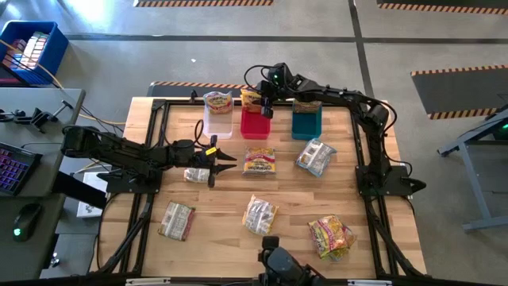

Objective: Sort Maruchan noodles
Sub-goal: Put the yellow noodle pack into the red bin

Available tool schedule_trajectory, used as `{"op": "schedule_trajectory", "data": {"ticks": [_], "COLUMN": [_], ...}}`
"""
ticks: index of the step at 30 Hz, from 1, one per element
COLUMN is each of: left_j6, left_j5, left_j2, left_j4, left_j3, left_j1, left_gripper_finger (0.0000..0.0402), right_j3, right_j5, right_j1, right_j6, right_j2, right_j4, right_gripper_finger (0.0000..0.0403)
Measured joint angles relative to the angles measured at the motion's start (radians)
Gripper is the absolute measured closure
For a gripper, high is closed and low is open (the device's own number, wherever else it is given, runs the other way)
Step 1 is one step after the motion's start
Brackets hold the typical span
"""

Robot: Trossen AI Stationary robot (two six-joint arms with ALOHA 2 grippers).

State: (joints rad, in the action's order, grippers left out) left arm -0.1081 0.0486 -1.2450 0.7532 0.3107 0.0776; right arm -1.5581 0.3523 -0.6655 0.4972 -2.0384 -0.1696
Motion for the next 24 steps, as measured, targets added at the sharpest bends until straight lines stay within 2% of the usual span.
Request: {"op": "schedule_trajectory", "data": {"ticks": [11, 24], "left_j6": [0.000, 0.000], "left_j5": [0.000, -0.008], "left_j2": [0.000, 0.000], "left_j4": [0.000, 0.000], "left_j3": [0.000, 0.000], "left_j1": [0.000, 0.000], "left_gripper_finger": [0.0319, 0.0319], "right_j3": [0.000, 0.002], "right_j5": [0.060, 0.058], "right_j1": [0.000, -0.004], "right_j6": [-0.026, 0.017], "right_j2": [-0.002, -0.046], "right_j4": [0.026, 0.032], "right_gripper_finger": [0.0304, 0.0304]}}
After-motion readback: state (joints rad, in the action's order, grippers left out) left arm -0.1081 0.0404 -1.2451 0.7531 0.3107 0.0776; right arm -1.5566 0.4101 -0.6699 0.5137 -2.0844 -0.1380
